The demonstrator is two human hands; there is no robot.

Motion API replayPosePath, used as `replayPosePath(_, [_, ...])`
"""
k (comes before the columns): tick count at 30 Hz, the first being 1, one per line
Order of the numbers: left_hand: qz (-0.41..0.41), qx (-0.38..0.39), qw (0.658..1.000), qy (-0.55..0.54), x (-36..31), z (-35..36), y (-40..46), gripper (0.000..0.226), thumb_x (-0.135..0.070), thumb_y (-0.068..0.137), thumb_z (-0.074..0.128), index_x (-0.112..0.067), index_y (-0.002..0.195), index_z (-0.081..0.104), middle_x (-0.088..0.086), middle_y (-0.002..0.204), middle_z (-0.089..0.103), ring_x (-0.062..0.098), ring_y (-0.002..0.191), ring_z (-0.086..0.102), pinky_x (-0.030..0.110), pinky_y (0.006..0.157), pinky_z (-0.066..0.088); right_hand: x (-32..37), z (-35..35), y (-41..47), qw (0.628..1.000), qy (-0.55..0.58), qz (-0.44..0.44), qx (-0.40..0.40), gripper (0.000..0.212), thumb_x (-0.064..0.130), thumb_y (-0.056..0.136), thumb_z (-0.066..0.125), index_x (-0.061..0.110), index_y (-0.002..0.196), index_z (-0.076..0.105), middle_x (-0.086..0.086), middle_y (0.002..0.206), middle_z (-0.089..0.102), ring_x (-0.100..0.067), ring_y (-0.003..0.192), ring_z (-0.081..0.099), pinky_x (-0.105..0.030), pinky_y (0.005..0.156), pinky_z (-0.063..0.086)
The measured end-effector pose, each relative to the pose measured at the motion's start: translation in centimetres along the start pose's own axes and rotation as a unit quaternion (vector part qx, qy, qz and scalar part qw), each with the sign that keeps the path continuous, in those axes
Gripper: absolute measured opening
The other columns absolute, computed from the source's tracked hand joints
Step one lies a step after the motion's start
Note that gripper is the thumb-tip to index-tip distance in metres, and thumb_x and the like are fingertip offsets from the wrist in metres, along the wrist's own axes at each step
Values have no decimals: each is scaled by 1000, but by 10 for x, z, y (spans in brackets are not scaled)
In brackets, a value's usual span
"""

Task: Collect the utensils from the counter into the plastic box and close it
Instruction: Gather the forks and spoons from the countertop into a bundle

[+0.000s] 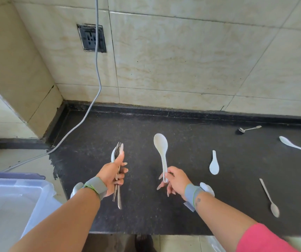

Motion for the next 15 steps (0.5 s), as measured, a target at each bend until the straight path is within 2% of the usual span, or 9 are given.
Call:
replayPosePath(2, [1, 24, 1000, 11, -2, 16, -2, 71, -77, 47, 63, -15, 80, 50, 0, 64, 54, 5, 34, 29, 16, 33, 20, 16, 12, -24, 994, 105, -19, 28, 27, 4, 97, 35, 8, 76, 52, -9, 53, 66, -13, 24, 46, -15, 28, 25])
replayPosePath(4, [1, 57, 998, 18, -3, 34, -3, 76, -78, 42, 61, -14, 83, 51, 2, 67, 58, 6, 34, 30, 16, 33, 22, 29, 20, -46, 988, 142, -38, 37, 27, 5, 98, 36, 8, 76, 52, -8, 50, 64, -14, 25, 45, -15, 28, 25])
replayPosePath(7, [-2, 117, 992, 37, 0, 62, -5, 71, -73, 48, 66, -13, 85, 53, -1, 55, 60, 8, 38, 31, 19, 40, 24, 34, 25, -65, 987, 156, -46, 18, 25, 8, 98, 40, 9, 75, 52, -3, 46, 60, -12, 26, 44, -18, 29, 26])
replayPosePath(9, [-10, 127, 991, 46, 1, 76, -4, 64, -64, 57, 72, -11, 90, 55, 2, 57, 65, 11, 40, 32, 22, 44, 27, 33, 27, -71, 988, 145, -50, 4, 27, 11, 98, 43, 11, 72, 50, -2, 46, 58, -11, 25, 43, -19, 28, 27])
replayPosePath(12, [-14, 126, 991, 43, 6, 100, 0, 37, -45, 74, 71, -15, 89, 55, 4, 62, 66, 13, 42, 31, 19, 39, 26, 24, 21, -74, 991, 121, -53, -28, 24, 18, 97, 45, 15, 74, 48, -6, 53, 61, -12, 28, 47, -21, 30, 32])
replayPosePath(15, [-10, 128, 991, 28, 11, 126, 7, 26, -38, 82, 66, -16, 84, 53, 4, 51, 64, 15, 50, 35, 24, 47, 27, 9, 7, -68, 993, 97, -40, -55, 22, 26, 96, 47, 19, 75, 47, -14, 68, 67, -13, 35, 53, -20, 33, 36])
Point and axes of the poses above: each hand's wrist, its own y-axis towards the middle knuckle, its own z-axis out of the palm, x = y × z, the point moved 1 cm from there along y, towards the middle knuckle
